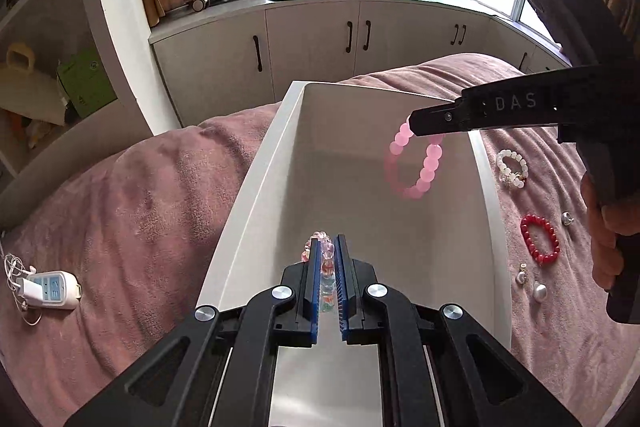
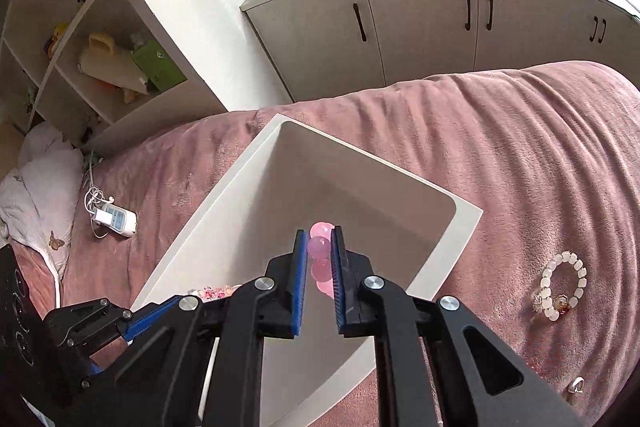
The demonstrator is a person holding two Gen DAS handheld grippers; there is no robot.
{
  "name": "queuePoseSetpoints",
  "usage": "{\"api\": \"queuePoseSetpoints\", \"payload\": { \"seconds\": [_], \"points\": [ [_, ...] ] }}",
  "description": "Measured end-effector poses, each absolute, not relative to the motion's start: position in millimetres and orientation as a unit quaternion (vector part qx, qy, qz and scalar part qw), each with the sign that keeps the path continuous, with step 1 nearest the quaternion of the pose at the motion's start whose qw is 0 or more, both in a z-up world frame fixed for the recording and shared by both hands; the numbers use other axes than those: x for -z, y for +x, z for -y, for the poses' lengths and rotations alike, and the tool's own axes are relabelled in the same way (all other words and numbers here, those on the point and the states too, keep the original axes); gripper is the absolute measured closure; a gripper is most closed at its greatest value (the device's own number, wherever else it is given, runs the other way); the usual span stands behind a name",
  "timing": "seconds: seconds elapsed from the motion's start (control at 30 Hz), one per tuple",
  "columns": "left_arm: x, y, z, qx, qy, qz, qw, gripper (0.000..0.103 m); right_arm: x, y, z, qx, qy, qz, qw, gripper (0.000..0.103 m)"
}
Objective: Organize jewelry
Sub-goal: 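Carry both bracelets into the white box and open both tools to release them, then move both open tools back over the remaining jewelry on the blanket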
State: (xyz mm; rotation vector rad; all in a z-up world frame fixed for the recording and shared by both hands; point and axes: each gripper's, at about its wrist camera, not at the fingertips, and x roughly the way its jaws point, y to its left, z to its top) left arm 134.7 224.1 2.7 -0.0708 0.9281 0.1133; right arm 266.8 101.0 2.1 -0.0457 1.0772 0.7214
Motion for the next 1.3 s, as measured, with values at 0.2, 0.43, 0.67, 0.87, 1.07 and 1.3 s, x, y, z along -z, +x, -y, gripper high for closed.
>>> {"api": "queuePoseSetpoints", "payload": {
  "seconds": [0.2,0.43,0.67,0.87,1.07,1.3],
  "points": [
    [12,134,-224,-0.057,-0.038,-0.448,0.891,0.091,23,267,-115,-0.330,-0.038,-0.511,0.793,0.090],
    [11,132,-220,-0.074,-0.023,-0.438,0.896,0.073,17,265,-111,-0.344,-0.030,-0.503,0.793,0.074],
    [-6,125,-212,-0.082,-0.015,-0.390,0.917,0.058,-1,257,-101,-0.362,-0.034,-0.481,0.798,0.063],
    [-25,117,-200,-0.078,-0.009,-0.353,0.932,0.051,-22,248,-85,-0.371,-0.039,-0.450,0.811,0.052],
    [-41,117,-185,-0.083,-0.009,-0.342,0.936,0.040,-42,237,-66,-0.378,-0.047,-0.426,0.821,0.039],
    [-59,115,-158,-0.079,0.002,-0.329,0.941,0.030,-65,225,-31,-0.381,-0.050,-0.403,0.830,0.028]
  ]
}}
